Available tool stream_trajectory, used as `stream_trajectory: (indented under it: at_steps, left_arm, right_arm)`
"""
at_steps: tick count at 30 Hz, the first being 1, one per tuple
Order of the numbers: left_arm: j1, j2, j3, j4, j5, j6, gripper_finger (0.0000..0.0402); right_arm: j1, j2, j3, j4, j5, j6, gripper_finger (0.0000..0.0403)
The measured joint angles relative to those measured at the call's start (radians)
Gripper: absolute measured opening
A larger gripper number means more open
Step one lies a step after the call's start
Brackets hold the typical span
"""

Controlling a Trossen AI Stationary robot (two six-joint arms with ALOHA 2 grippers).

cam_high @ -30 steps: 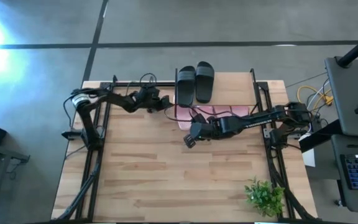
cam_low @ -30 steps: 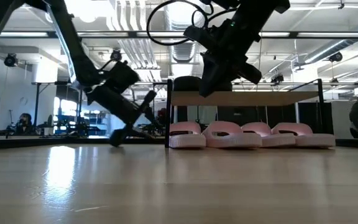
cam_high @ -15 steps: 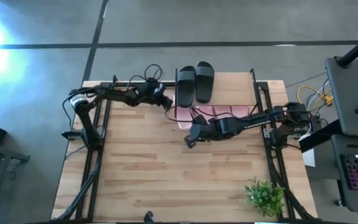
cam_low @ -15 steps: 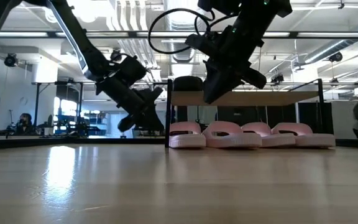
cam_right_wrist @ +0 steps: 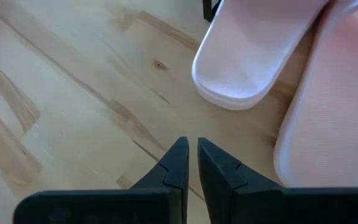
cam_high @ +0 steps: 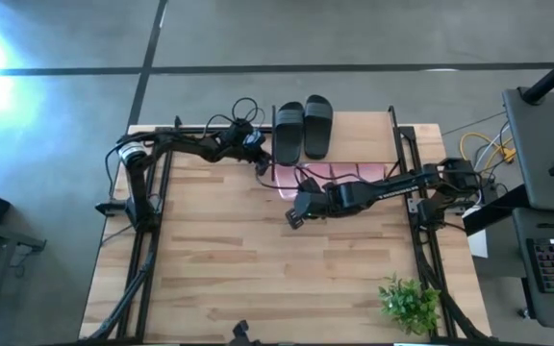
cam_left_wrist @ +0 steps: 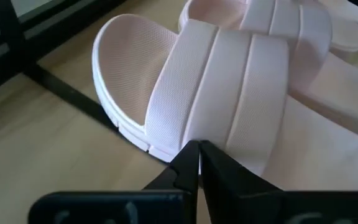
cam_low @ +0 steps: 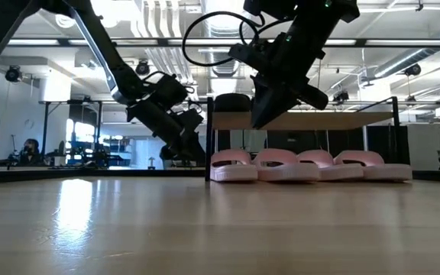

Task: Pick and place slides into the shelf
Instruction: Adjust the pink slides under the shelf

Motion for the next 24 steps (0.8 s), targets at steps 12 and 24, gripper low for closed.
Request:
stream_trajectory:
  at_steps: [12,24]
  left_arm:
    - [0.002,0.002,0.078,-0.057,-0.062,0.079,0.0]
    - [0.005,-0.189,0.064,-0.608,-0.084,0.213,0.0]
  right_arm:
    - [0.0,0.0,-0.004,0.003,-0.001,0.0,0.0028]
    - [-0.028,0.0,-0.09,0.054,-0.143,0.09,0.0028]
